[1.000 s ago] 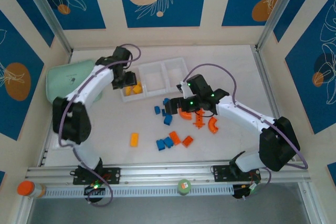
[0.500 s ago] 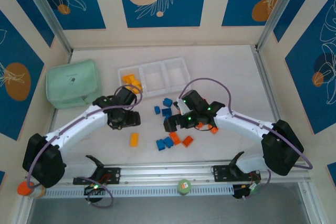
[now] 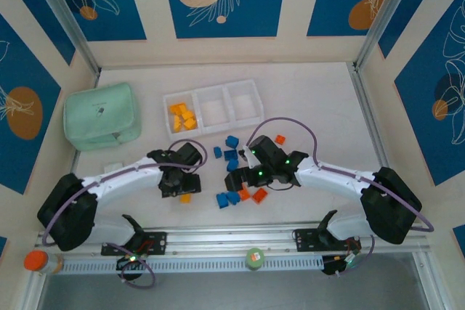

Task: Sort the legos into containers by color
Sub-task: Pick up the lego from the middle-left of the table.

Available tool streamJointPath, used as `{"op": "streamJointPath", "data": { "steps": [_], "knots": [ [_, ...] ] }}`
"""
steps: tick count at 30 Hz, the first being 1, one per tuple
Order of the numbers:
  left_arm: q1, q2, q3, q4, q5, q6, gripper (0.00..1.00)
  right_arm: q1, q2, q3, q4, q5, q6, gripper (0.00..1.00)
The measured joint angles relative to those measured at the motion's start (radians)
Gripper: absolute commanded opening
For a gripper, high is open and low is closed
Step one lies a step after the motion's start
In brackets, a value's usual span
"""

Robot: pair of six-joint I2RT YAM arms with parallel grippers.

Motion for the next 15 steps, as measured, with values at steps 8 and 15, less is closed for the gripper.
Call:
{"op": "streamJointPath", "data": {
  "steps": [8,15],
  "knots": [
    [-0.042,0.105,0.008,0.039,-0.020,-0.057,0.51,0.000,0.000,0.007,-0.001,0.001,0.000,0.99],
    [-0.042,0.080,-0.017,0.048,-0.041,-0.088,0.35,-0.007,0.000,0.007,-0.001,0.004,0.000,0.99]
  ]
}}
